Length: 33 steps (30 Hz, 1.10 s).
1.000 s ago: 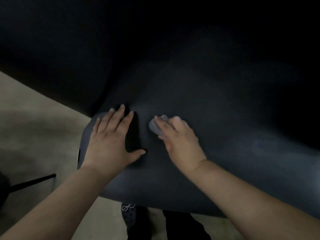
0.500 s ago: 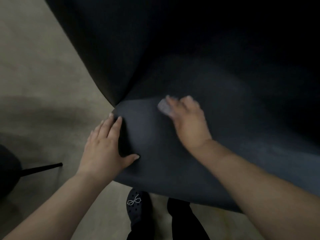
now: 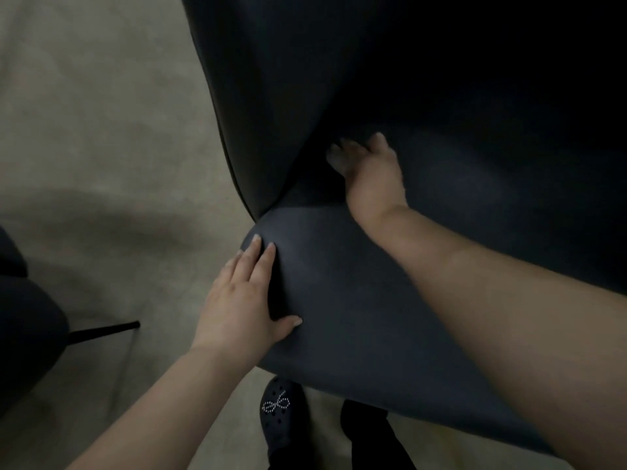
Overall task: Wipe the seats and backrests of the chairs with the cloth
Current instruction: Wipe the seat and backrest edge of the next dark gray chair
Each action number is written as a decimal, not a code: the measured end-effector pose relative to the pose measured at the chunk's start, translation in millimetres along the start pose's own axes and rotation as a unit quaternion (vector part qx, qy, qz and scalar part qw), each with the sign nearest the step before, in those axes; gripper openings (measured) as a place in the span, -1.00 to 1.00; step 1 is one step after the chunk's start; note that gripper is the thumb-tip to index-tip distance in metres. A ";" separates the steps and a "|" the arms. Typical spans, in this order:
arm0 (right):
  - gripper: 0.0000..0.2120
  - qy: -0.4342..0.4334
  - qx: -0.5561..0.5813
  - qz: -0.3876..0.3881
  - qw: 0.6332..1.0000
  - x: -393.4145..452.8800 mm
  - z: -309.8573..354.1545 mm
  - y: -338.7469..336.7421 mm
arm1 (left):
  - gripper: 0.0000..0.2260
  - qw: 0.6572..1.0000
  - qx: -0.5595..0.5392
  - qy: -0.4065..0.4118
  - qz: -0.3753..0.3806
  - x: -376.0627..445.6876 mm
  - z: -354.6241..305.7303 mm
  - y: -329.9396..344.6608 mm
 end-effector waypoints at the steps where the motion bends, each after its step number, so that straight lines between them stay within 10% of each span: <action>1: -0.89 -0.016 -0.010 0.015 1.000 -0.7 10.5 9.4 | 0.03 1.000 0.000 -0.002 0.000 0.1 0.5 0.7; 8: -0.63 -0.105 0.044 0.197 0.974 -74.3 13.5 12.0 | -0.01 0.999 0.026 0.007 0.030 2.4 0.7 -8.7; 16: -0.64 0.155 0.204 0.075 0.964 -94.8 0.7 -80.1 | -0.21 0.997 0.069 0.024 0.015 1.8 -26.0 -71.8; 33: -0.65 0.237 0.309 -0.051 0.920 -119.1 92.9 -292.2 | -0.44 0.989 0.138 0.029 -0.041 -70.6 -50.6 -285.3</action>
Point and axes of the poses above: each hand's wrist, its own x-axis towards the middle knuckle, its own y-axis out of the palm, z = x × y, the point moved 3 cm from there along x, towards the middle knuckle, and after that the axes turned 12 degrees about x, right-handed, at the moved point
